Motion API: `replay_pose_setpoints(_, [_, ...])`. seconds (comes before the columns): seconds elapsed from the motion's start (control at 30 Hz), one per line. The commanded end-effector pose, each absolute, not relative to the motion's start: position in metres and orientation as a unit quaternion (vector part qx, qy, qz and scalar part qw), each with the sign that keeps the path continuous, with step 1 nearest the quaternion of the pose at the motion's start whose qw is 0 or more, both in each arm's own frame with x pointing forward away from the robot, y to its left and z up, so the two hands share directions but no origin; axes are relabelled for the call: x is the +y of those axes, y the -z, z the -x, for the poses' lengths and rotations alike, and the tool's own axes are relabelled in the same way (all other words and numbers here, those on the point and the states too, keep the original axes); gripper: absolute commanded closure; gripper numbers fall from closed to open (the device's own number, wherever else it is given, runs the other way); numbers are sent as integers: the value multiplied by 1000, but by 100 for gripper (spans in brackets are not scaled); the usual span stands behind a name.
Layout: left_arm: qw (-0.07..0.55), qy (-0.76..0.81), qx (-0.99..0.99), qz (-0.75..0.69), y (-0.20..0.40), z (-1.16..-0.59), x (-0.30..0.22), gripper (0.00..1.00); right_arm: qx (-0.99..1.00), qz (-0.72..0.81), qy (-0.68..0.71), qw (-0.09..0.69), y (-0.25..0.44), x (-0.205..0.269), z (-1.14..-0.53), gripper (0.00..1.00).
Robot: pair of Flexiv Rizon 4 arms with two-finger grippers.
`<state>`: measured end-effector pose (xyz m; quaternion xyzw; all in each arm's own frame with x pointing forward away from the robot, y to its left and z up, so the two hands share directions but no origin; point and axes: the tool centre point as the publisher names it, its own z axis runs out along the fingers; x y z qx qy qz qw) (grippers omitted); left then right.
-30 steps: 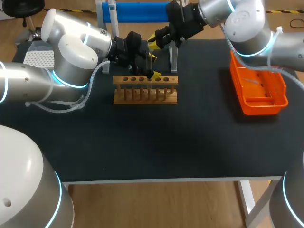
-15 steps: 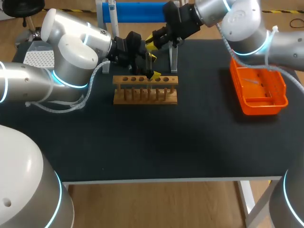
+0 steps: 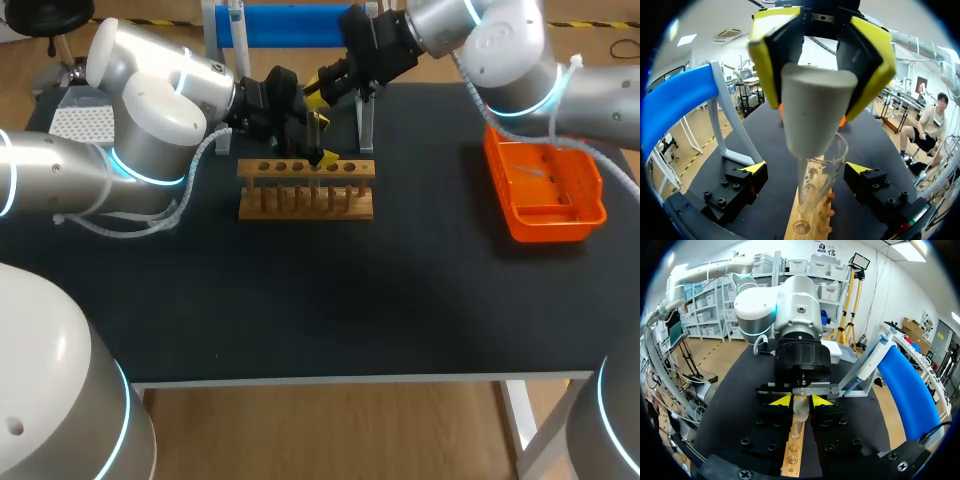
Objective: Invert the test tube, pick up the pipette, mount the tip to pipette, aspirate from beaker and dispense into the tube, eject the tip, return the pipette, and cap with the stopper.
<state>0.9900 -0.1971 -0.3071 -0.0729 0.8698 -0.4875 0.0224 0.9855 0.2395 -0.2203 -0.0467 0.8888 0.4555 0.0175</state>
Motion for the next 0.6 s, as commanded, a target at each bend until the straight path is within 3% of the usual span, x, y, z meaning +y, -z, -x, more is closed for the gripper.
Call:
replay_pose_setpoints(0.03, [21, 487, 870, 73, 307, -991, -197, 0, 890, 47, -453, 14, 222, 240, -987, 100])
replay_pose_setpoints(0.6, [21, 487, 870, 73, 307, -991, -197, 0, 889, 44, -456, 17, 223, 238, -985, 100])
